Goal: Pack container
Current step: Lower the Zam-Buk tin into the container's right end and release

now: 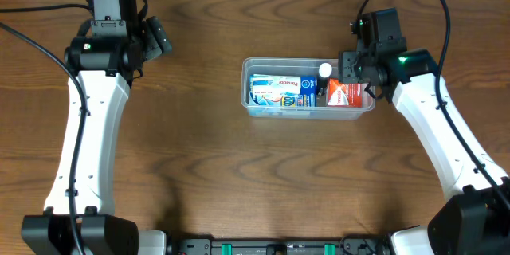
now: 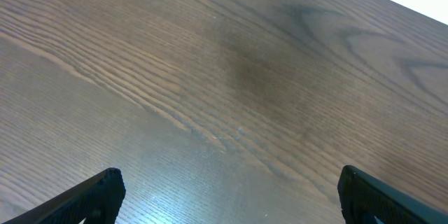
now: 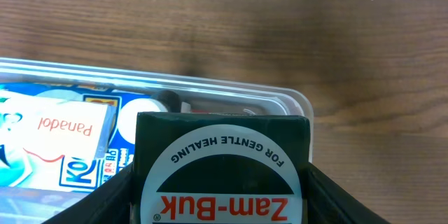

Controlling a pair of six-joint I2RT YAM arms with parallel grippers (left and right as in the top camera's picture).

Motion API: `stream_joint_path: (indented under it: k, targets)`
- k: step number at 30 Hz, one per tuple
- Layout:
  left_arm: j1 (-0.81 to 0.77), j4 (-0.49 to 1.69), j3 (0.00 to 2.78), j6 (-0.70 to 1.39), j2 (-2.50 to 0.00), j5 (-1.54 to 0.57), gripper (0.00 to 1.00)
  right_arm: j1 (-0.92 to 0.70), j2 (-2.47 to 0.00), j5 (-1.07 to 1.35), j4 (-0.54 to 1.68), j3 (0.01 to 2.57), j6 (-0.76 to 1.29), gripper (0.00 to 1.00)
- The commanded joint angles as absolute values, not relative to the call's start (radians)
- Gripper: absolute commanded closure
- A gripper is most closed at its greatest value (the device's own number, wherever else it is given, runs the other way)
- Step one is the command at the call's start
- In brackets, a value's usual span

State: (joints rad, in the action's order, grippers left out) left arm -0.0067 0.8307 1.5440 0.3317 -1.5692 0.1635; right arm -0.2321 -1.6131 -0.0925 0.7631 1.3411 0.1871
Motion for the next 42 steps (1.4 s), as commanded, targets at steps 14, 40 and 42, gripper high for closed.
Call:
stream_joint_path:
  k: [14,40,42]
  targets:
    - [-0.005,0.833,1.534,0.318,-1.572,0.165,0.02,-0.231,-1.758,-0.131,0.756,1.325,0.212,0.53]
    - [-0.005,0.833,1.534,0.318,-1.572,0.165,0.02,-0.229,-1.752,-0.131,0.753,1.328,0.2,0.21]
    - [-0.005,0.833,1.534,0.318,-1.572,0.165,0.02,-0.228,-1.727,-0.131,0.762,1.328,0.2,0.21]
